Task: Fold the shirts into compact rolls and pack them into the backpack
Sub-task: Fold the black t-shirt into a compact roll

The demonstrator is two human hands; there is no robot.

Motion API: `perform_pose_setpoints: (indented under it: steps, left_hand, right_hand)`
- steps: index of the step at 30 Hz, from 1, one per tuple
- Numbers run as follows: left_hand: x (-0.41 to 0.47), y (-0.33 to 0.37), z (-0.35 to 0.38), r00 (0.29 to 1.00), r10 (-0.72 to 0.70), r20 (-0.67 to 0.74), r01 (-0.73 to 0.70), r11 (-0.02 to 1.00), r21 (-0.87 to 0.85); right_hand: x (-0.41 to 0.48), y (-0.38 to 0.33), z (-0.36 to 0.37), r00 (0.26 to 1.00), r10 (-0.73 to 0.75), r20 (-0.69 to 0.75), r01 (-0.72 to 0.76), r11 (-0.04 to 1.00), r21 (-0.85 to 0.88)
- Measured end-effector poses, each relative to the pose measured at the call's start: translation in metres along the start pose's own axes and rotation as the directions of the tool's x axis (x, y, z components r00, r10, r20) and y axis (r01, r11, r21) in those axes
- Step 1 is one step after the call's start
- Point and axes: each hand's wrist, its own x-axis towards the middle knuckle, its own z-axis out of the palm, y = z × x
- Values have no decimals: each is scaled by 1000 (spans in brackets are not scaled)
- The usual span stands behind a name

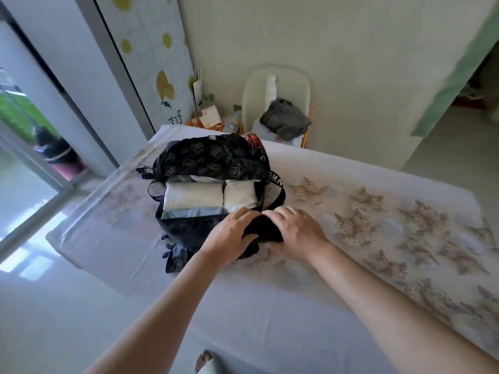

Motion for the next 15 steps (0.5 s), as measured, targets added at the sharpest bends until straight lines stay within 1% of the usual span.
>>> perform_pose_setpoints:
  steps: [2, 4, 5, 7, 10, 11, 12, 13, 15]
  left_hand:
    - [4, -35, -24, 1000, -4, -30, 3, 1000, -23]
    - [9, -70, -46, 998, -23, -53, 20, 998, -57]
    - [12, -86, -57, 997, -41, -64, 36, 996, -77]
    - [17, -119, -76, 992, -95, -86, 82, 986, -144]
    - [16, -156, -91, 966, -218, -136, 192, 965, -180]
    - [16, -172, -95, 953, -244, -179, 221, 965, -141]
    - [15, -188, -99, 938, -263, -224, 248, 964, -97]
    - [14, -202, -102, 922, -282, -264, 269, 959, -85]
    - [15, -224, -110, 900, -308, -310, 277, 951, -139]
  right_hand:
    - [39, -20, -4, 999, -16, -51, 12, 997, -82]
    - [76, -37, -8, 997, -14, -69, 5, 991, -136]
    - [92, -46, -11, 998, 4, -57, -11, 992, -126]
    - [125, -66, -13, 997, 77, -28, -78, 996, -50]
    - [159, -88, -12, 972, 236, -3, -235, 969, 80]
    - [171, -95, -7, 951, 307, 36, -309, 940, 146]
    - [182, -101, -2, 921, 381, 80, -388, 890, 238]
    - [192, -107, 4, 881, 453, 134, -470, 813, 344]
    - [208, -117, 17, 804, 542, 244, -578, 615, 536]
